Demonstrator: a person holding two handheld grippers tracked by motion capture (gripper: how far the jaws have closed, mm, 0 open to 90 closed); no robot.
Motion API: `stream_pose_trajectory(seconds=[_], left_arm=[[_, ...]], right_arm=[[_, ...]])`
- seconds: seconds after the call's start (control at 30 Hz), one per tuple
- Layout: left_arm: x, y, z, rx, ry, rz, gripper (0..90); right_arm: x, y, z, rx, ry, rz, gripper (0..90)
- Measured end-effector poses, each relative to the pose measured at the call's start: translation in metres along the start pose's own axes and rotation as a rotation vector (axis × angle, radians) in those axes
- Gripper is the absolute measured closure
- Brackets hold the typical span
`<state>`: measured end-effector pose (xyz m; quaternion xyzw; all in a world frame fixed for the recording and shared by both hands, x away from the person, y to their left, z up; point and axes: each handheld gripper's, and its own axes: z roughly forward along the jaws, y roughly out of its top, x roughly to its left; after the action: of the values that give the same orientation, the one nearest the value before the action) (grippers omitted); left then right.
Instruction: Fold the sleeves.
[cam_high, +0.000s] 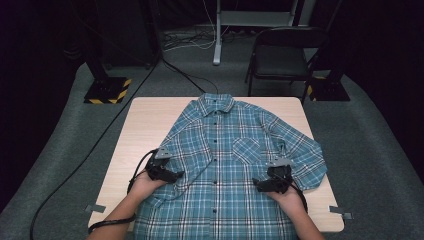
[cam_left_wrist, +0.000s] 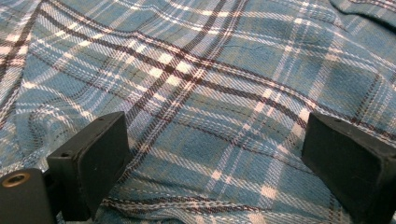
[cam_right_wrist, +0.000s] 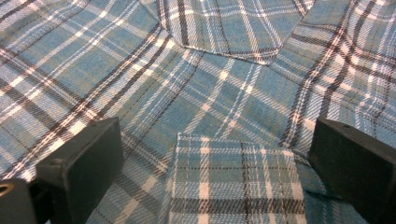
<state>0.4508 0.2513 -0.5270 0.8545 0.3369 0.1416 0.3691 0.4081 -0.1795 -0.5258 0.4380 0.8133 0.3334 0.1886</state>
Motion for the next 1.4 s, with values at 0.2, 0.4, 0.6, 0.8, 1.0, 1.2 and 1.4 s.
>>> stream_pose_trajectory(seconds=[0.2, 0.4, 0.6, 0.8, 1.0, 1.2, 1.4], left_arm=[[-0.001, -0.003, -0.003, -0.001, 0.006, -0.01, 7.5], [0.0, -0.007, -0.007, 0.0, 0.009, -0.01, 7.5], [0.002, -0.011, -0.011, -0.003, 0.015, -0.019, 7.5], [0.003, -0.014, -0.014, -0.002, 0.017, -0.026, 7.6], [0.002, -0.014, -0.014, -0.001, 0.022, -0.023, 7.4], [0.002, -0.014, -0.014, -0.001, 0.022, -0.025, 7.4], [0.002, -0.014, -0.014, -0.001, 0.023, -0.023, 7.4]], right_arm=[[0.001, 0.008, -0.006, 0.033, -0.001, -0.041, 4.0], [-0.016, 0.012, -0.017, -0.02, 0.003, 0.02, 3.3], [-0.027, 0.008, -0.009, 0.003, -0.018, 0.069, 5.6], [-0.03, 0.004, -0.002, 0.014, -0.005, 0.08, 5.4], [-0.026, 0.002, -0.004, 0.026, -0.008, 0.072, 4.7], [-0.036, 0.008, -0.023, -0.016, -0.039, 0.087, 7.4], [-0.057, -0.009, -0.023, -0.004, -0.054, 0.188, 7.9]])
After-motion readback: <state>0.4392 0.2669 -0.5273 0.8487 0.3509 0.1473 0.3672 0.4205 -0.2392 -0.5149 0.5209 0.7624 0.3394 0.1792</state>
